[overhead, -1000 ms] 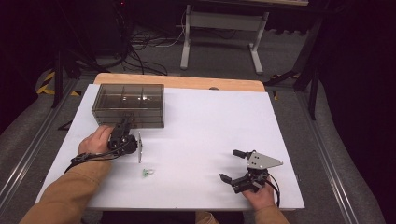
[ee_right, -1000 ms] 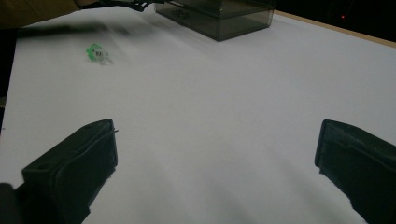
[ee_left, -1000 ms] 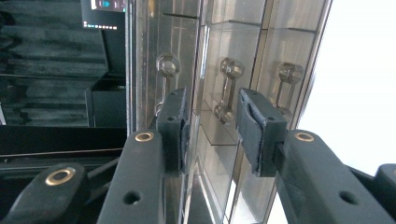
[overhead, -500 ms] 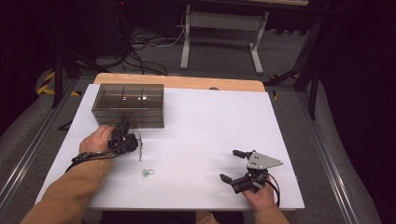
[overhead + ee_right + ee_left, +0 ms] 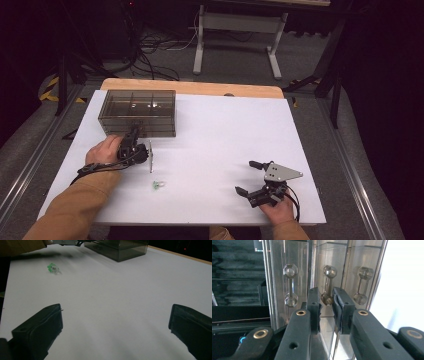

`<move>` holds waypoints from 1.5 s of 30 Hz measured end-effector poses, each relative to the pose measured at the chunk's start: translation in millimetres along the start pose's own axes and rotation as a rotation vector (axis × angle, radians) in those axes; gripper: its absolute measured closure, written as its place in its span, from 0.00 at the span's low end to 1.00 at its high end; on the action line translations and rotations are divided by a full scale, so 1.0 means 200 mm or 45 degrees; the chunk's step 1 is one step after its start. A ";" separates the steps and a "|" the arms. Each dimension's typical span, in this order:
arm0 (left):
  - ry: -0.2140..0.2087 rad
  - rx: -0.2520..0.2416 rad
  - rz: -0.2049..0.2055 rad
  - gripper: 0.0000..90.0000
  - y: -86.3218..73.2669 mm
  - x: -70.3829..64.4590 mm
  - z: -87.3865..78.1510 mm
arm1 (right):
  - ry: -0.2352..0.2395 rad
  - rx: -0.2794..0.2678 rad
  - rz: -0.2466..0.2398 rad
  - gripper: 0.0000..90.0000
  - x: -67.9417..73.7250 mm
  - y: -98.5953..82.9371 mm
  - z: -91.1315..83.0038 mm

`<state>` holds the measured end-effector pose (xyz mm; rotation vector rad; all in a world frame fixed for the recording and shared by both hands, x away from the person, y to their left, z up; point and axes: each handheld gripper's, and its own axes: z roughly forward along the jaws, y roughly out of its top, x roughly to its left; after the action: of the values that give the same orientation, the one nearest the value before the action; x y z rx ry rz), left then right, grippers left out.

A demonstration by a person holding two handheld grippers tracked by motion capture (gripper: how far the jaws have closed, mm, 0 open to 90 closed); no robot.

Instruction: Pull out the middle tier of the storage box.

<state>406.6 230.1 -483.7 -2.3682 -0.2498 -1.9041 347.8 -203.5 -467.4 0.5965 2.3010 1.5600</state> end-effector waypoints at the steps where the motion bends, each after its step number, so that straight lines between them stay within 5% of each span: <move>1: 0.009 0.000 0.005 0.88 0.00 0.00 0.00 | 0.000 0.000 0.000 0.00 0.00 0.00 0.00; 16: -0.012 -0.026 -0.012 0.89 -0.01 0.01 0.00 | -0.001 0.002 0.001 0.00 0.00 0.00 0.00; 45: -0.075 -0.043 -0.024 0.89 -0.04 0.02 -0.13 | 0.002 0.005 -0.003 0.00 0.00 0.00 0.01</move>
<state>380.3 234.3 -473.5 -2.4555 -0.2476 -1.8631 348.1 -202.6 -467.9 0.5937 2.3055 1.5559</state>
